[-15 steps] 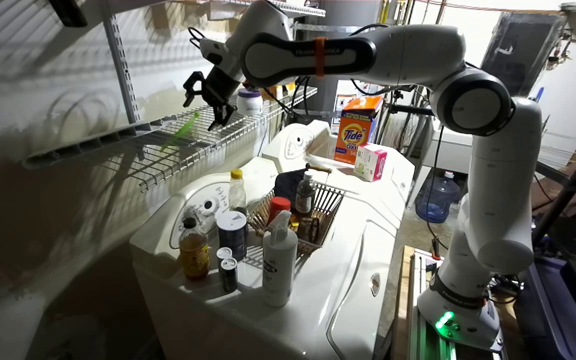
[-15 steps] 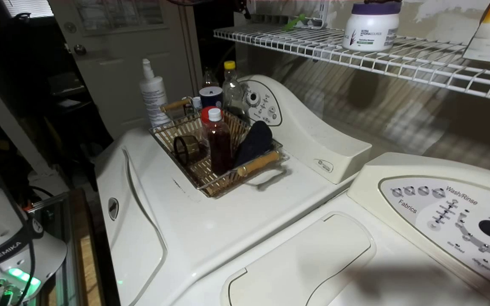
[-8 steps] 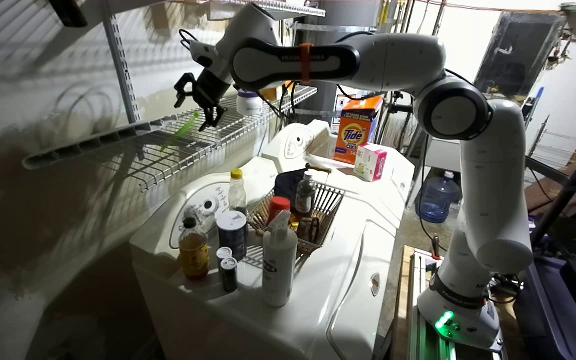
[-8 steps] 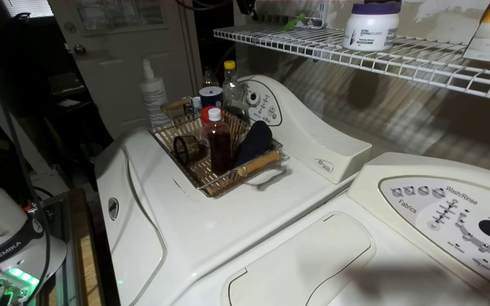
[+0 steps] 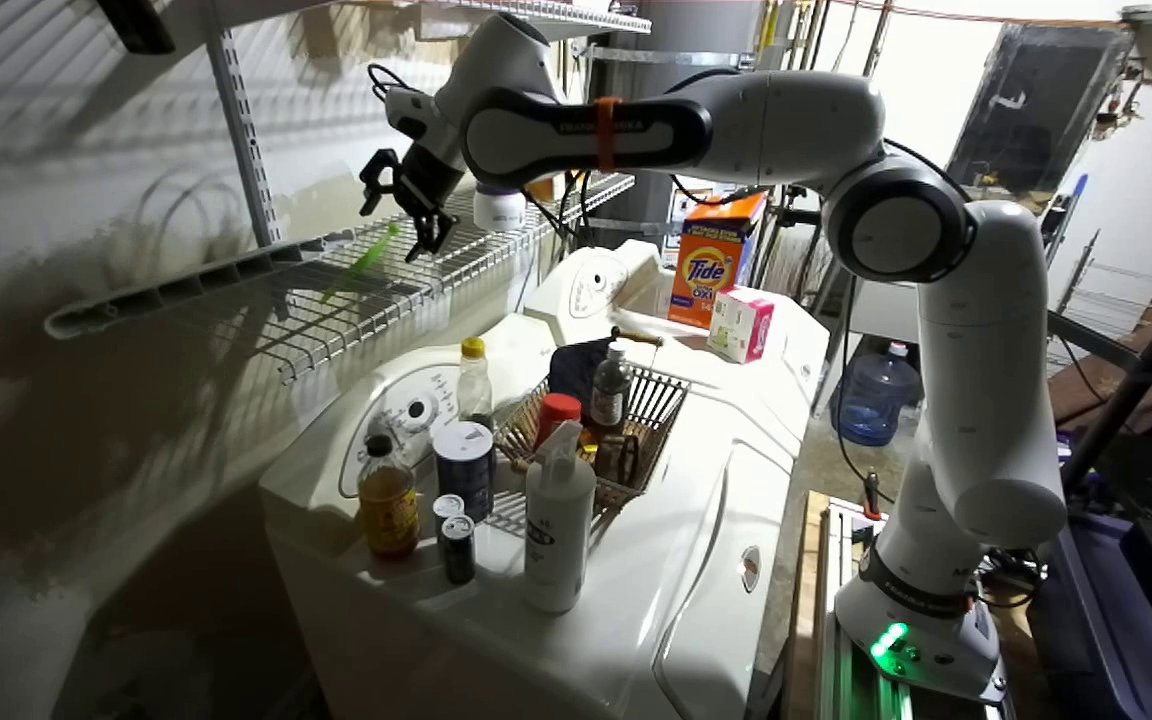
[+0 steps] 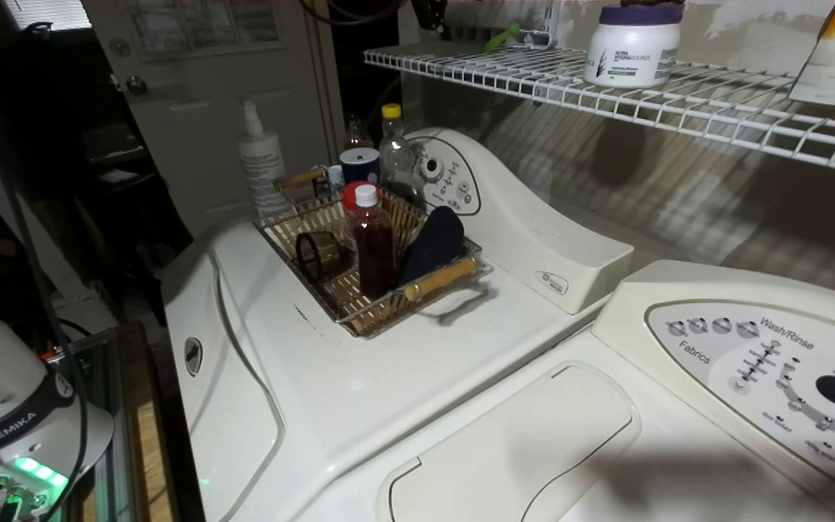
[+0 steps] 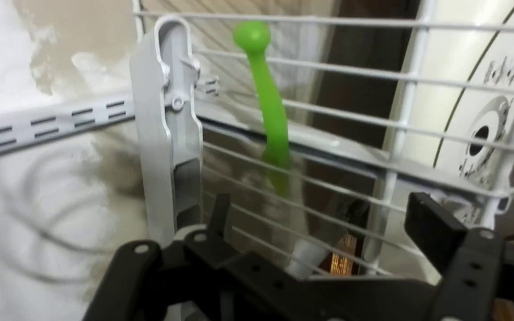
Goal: Move the green knife on the shelf to the right.
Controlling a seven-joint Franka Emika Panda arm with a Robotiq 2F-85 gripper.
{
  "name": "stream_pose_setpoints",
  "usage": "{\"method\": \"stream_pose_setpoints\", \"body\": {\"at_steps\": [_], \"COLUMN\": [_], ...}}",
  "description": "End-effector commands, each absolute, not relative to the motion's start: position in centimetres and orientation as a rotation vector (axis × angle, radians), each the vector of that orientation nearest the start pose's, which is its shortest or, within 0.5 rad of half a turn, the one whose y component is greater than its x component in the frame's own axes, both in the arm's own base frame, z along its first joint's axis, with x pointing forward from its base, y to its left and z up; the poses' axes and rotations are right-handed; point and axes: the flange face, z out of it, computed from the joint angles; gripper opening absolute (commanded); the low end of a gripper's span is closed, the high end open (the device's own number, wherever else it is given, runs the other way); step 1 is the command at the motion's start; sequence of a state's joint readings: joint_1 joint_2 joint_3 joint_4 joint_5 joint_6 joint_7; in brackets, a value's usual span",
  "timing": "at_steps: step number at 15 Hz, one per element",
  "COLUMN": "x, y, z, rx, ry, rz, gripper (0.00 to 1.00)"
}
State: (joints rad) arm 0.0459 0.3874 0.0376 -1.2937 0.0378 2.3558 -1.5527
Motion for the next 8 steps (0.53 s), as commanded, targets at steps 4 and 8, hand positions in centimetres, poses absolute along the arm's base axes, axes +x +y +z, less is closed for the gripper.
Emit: {"method": "stream_pose_setpoints", "body": {"at_steps": [4, 8], "x": [74.3, 75.6], "y": [1.9, 1.4], "z": [59.1, 58.4], "rx": [1.87, 1.881], "ry": [1.754, 1.736], "rz": [0.694, 0.755], "gripper": [1.0, 1.0]}}
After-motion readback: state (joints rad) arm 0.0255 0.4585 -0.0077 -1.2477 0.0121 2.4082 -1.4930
